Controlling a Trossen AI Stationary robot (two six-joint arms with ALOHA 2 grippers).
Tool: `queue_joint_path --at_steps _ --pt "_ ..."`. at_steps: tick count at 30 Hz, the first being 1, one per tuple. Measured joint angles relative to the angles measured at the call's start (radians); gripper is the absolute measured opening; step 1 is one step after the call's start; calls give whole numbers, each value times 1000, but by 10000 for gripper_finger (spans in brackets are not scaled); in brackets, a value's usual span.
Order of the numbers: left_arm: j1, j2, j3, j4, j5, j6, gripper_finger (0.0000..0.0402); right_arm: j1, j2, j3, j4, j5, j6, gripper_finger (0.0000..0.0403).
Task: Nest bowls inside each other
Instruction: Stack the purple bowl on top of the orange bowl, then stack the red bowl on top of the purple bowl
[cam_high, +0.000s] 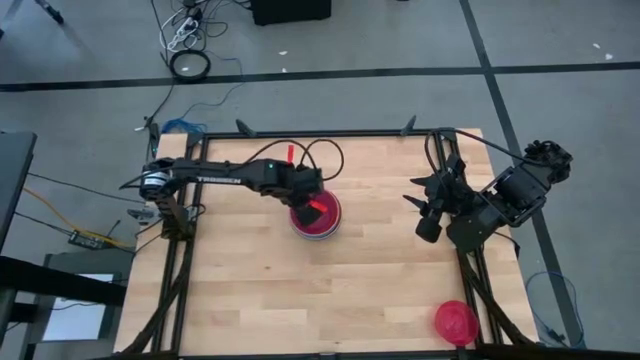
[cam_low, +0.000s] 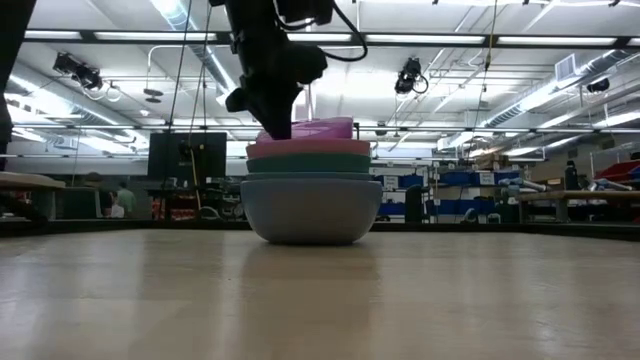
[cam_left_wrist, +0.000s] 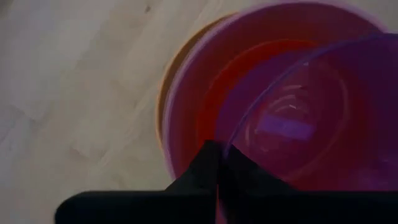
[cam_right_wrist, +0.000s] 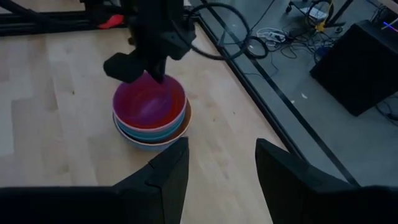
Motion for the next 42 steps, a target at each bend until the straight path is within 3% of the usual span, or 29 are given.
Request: queue_joint_path --at_steps 17,24,29,35,38,42 --pt "-23 -16 0 -21 31 -10 197 0 0 0 -1 -27 4 171" --pt "-54 -23 37 -124 24 -56 244 1 0 0 -11 -68 19 171" --pt "-145 -27 180 -241 -91 -104 250 4 -1 -63 -42 -284 112 171" --pt "-316 -42 382 -267 -276 -120 249 44 0 -328 -15 -644 268 171" --pt "-415 -42 475 -273 -368 -125 248 86 0 -474 66 -831 334 171" --pt "-535 -43 571 -274 -493 -126 248 167 1 -630 304 -1022 418 171"
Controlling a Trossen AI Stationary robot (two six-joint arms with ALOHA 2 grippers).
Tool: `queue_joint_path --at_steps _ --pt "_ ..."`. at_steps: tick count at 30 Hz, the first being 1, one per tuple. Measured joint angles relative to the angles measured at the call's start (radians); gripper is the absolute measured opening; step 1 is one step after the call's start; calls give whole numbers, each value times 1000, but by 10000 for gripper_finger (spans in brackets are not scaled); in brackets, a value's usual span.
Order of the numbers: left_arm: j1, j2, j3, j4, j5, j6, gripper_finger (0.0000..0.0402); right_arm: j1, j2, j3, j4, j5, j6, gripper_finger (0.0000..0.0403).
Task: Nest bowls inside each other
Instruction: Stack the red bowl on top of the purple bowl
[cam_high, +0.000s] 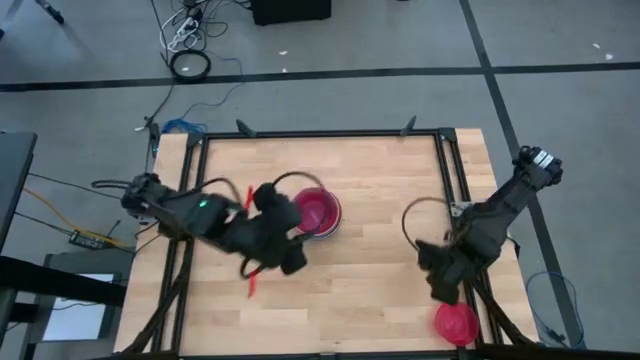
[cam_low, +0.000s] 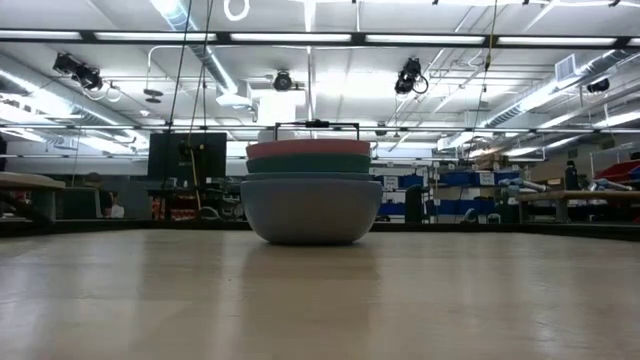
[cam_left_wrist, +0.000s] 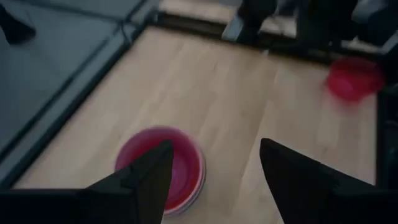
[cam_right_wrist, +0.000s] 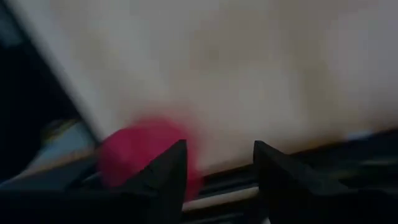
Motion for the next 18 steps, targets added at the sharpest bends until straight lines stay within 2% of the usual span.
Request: queue_joint_path --at_steps 3,6,10,18 --pt "-80 0 43 -5 -96 0 248 65 0 -70 169 -102 94 171" --pt "-141 0 64 -14 -169 -1 247 132 0 -98 239 -130 187 172" --pt "-184 1 65 -19 -220 -7 247 208 -1 -113 243 -118 302 174" --pt "-195 1 65 -15 -235 -12 247 300 12 -159 290 -25 446 194"
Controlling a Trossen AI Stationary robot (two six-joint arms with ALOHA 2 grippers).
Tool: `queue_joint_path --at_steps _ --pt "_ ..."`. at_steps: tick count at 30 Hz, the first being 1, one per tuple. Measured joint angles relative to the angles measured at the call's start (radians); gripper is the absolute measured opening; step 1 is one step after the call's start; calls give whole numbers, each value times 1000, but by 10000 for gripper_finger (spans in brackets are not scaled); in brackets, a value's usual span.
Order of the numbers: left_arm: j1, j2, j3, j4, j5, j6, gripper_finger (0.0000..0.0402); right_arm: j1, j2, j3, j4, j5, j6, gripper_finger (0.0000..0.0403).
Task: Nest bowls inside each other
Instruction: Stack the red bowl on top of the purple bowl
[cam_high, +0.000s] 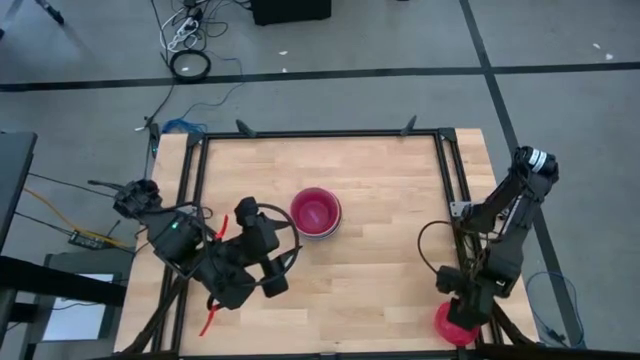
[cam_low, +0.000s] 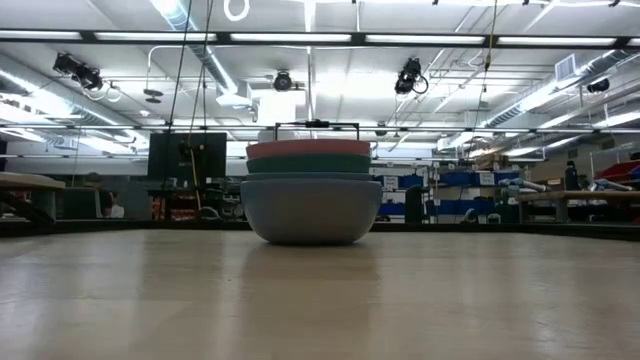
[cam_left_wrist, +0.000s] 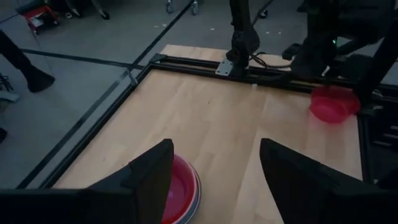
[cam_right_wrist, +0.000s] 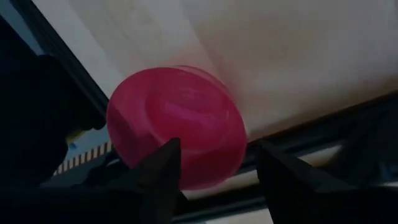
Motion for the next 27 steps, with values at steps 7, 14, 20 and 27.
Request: queue_joint_path --at_steps 7,14,20,27 --pt "-1 0 0 1 0 -34 247 13 13 -107 164 12 29 192" --pt "-13 0 -1 2 0 -80 247 16 13 -209 258 37 42 177" --pt "-19 0 -1 1 1 -101 247 16 13 -272 325 39 65 137" --pt "-19 0 -2 1 0 -104 247 -77 12 -277 321 73 -67 9"
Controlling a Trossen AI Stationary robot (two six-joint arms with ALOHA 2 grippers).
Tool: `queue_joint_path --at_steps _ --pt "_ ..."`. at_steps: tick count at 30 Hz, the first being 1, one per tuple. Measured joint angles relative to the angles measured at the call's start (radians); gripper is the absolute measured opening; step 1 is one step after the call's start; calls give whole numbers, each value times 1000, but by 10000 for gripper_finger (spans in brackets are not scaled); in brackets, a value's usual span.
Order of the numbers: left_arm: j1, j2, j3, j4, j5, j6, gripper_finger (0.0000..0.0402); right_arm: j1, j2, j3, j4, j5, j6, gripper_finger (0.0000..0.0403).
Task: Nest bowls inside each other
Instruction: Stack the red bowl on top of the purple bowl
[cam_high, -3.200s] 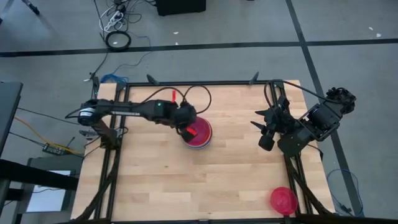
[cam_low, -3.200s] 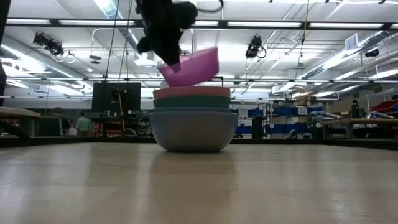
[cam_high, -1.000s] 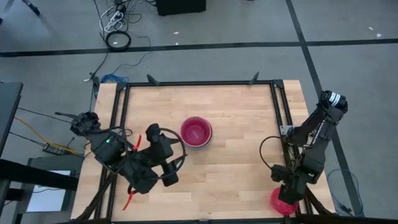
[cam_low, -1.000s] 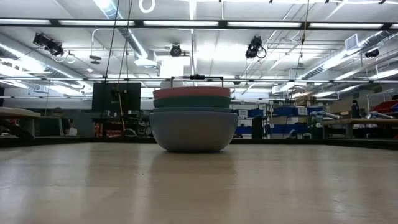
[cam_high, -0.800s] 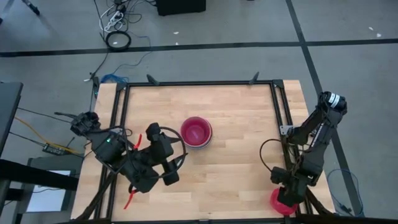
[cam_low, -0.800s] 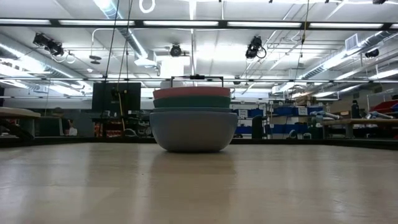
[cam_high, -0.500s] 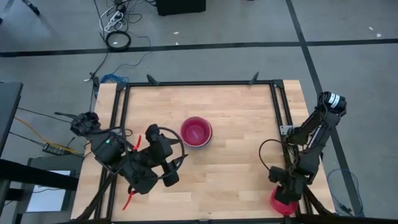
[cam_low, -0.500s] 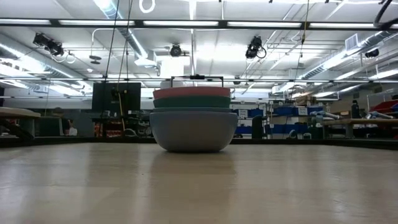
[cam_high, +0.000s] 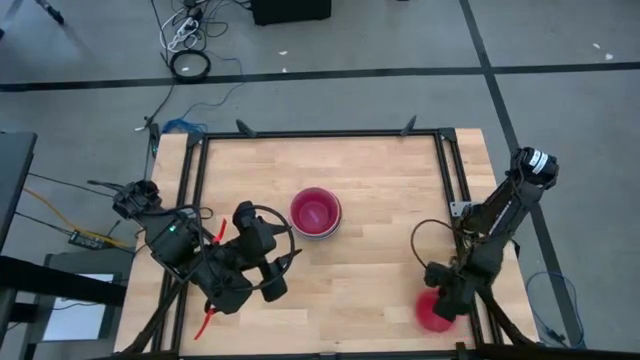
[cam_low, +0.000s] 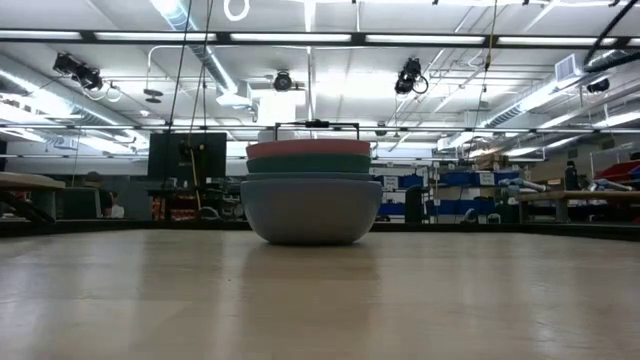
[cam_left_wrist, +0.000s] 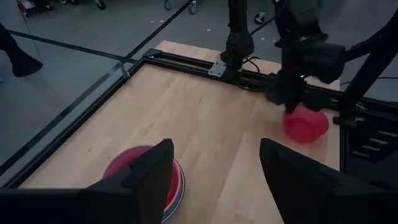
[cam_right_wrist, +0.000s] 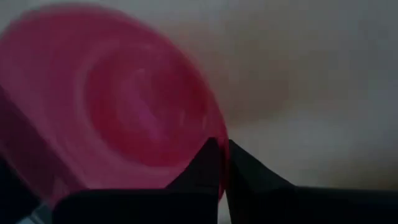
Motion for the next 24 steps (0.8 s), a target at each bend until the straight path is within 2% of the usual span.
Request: queue_joint_path --at_steps 3,7,15,19,24 --pt "0 0 0 0 0 0 247 -124 -1 6 -11 22 -152 2" --pt "2 0 0 0 -5 0 247 -339 -1 77 -20 74 -435 1" --pt "2 0 0 0 -19 0 247 -687 -1 433 -42 156 -955 0" --pt "2 1 0 0 -25 0 247 -838 40 580 -45 151 -1108 0" --pt "2 8 -1 0 -26 -3 247 -970 173 643 -16 61 -1253 0"
